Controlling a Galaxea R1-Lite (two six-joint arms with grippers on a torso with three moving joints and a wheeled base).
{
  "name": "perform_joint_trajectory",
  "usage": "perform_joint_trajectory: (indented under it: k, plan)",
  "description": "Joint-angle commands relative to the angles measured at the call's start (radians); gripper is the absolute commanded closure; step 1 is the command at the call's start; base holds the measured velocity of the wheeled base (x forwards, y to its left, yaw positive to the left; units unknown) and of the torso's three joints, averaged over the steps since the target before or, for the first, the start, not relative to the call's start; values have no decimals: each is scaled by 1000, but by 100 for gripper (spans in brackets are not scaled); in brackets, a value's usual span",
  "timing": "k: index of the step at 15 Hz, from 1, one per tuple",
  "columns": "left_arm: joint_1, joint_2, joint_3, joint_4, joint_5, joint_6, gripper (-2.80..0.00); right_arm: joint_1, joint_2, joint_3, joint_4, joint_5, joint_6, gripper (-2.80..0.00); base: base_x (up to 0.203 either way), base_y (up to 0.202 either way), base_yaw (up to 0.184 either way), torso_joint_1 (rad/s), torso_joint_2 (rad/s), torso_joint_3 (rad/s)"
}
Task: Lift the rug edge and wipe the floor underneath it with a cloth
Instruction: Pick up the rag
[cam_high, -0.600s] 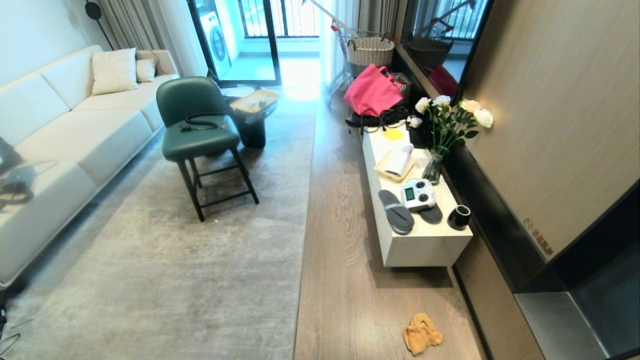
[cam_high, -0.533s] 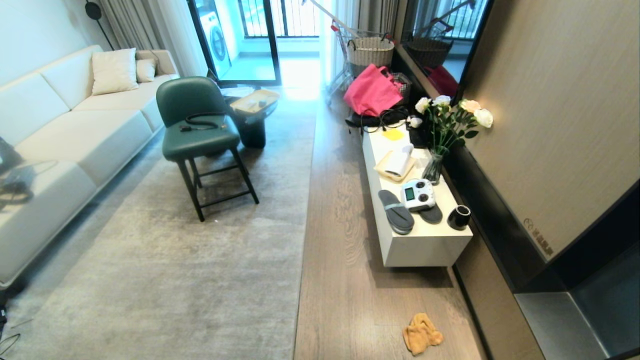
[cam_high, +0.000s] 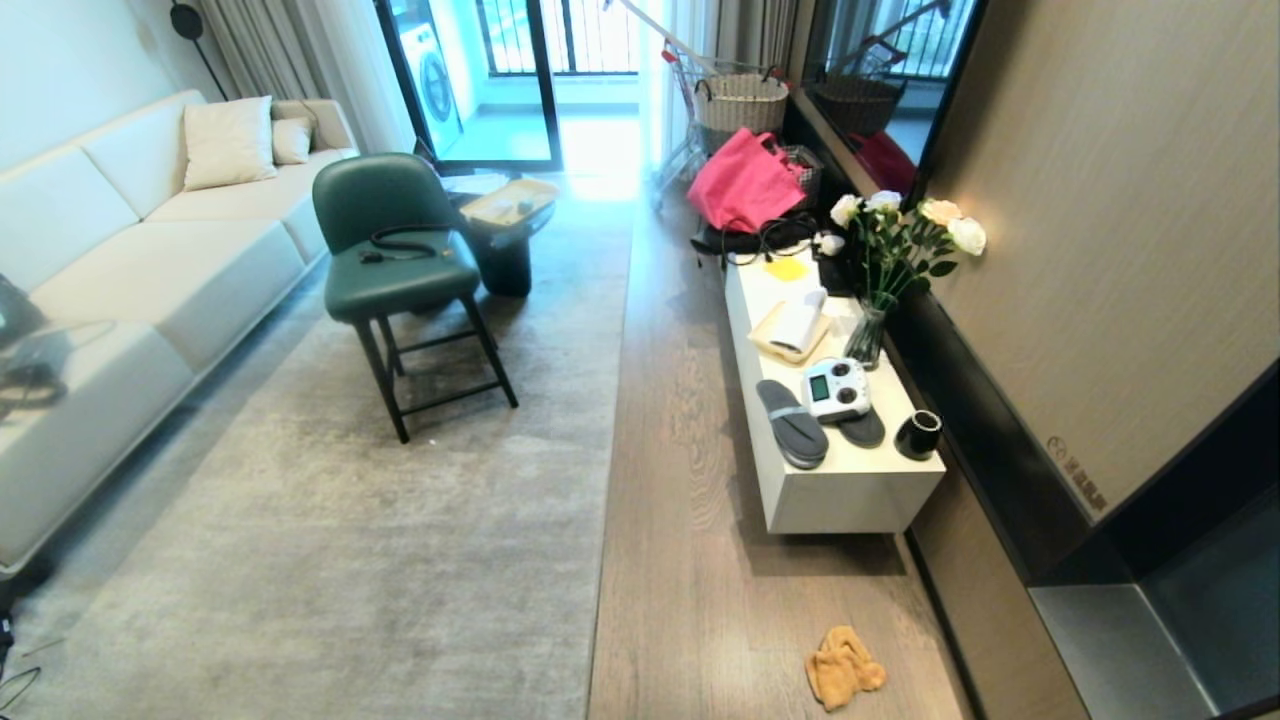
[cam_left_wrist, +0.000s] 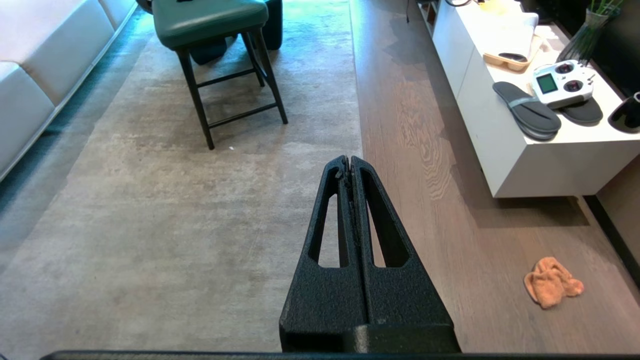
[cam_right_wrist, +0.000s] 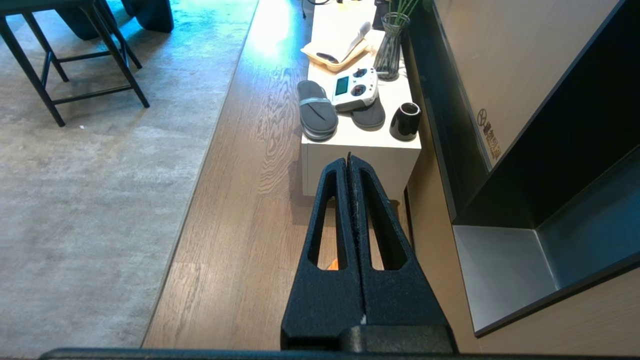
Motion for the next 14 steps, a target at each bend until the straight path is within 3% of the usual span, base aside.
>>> perform_joint_trajectory:
  k: [1,14]
  plan:
    - [0,0,0,0,0,0,0,0,1,-1,0,0,-1,0,0,0,0,0,0,0]
    - [0,0,0,0,0,0,0,0,1,4,-13,0,6,0,0,0,0,0,0,0]
